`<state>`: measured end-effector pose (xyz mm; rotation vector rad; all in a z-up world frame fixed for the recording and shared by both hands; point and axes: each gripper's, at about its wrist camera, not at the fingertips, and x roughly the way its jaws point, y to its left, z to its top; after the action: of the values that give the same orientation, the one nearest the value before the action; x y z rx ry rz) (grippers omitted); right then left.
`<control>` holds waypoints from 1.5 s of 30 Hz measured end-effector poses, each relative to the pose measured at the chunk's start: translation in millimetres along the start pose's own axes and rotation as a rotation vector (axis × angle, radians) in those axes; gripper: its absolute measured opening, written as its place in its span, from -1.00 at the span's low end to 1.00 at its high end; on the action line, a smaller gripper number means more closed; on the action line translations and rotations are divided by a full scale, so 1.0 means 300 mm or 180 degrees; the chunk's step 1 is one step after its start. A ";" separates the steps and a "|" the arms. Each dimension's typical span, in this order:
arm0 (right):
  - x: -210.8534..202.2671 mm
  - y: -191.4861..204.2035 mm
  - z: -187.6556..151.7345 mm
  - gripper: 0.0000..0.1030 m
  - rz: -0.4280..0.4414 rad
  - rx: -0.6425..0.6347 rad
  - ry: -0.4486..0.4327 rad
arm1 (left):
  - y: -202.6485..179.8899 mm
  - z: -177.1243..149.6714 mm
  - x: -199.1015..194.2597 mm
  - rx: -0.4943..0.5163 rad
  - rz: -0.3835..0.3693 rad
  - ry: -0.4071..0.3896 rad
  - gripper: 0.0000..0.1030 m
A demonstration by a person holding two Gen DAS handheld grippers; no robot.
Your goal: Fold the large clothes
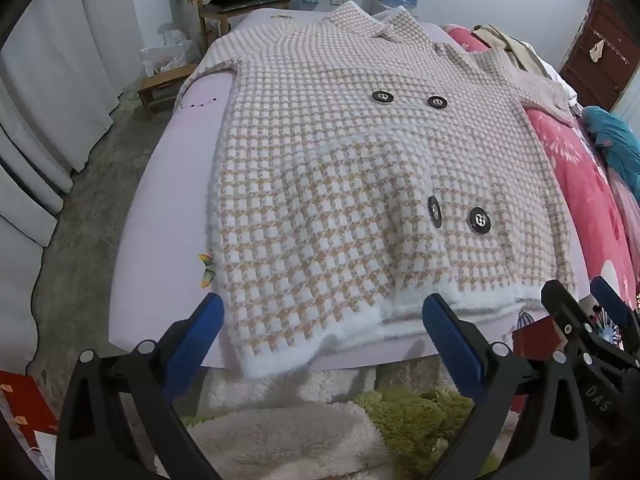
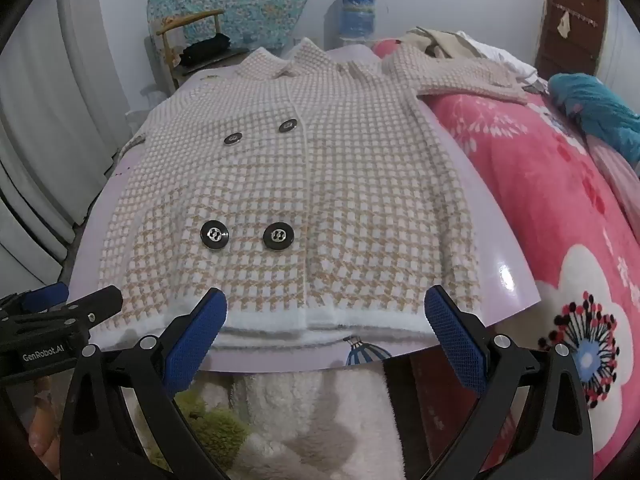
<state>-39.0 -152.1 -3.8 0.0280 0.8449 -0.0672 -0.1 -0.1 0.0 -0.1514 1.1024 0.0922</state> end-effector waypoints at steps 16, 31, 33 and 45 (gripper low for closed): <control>0.001 0.009 0.001 0.85 -0.0008 -0.0012 0.0043 | 0.010 -0.004 -0.003 -0.0009 -0.0041 0.0012 0.90; 0.010 0.006 0.003 0.85 -0.0033 -0.0052 0.0045 | 0.019 0.001 0.002 -0.0019 -0.0023 0.0014 0.90; 0.011 0.006 0.003 0.85 -0.0032 -0.0053 0.0042 | 0.018 0.000 0.002 -0.0016 -0.0026 0.0014 0.90; 0.006 0.015 0.011 0.85 -0.0051 -0.0080 0.0027 | 0.023 -0.001 0.004 -0.0034 -0.0008 0.0001 0.90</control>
<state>-34.9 -147.8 -3.1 -0.0022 0.8543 -0.0716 -0.8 6.7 -1.6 -0.1623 1.1023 0.0959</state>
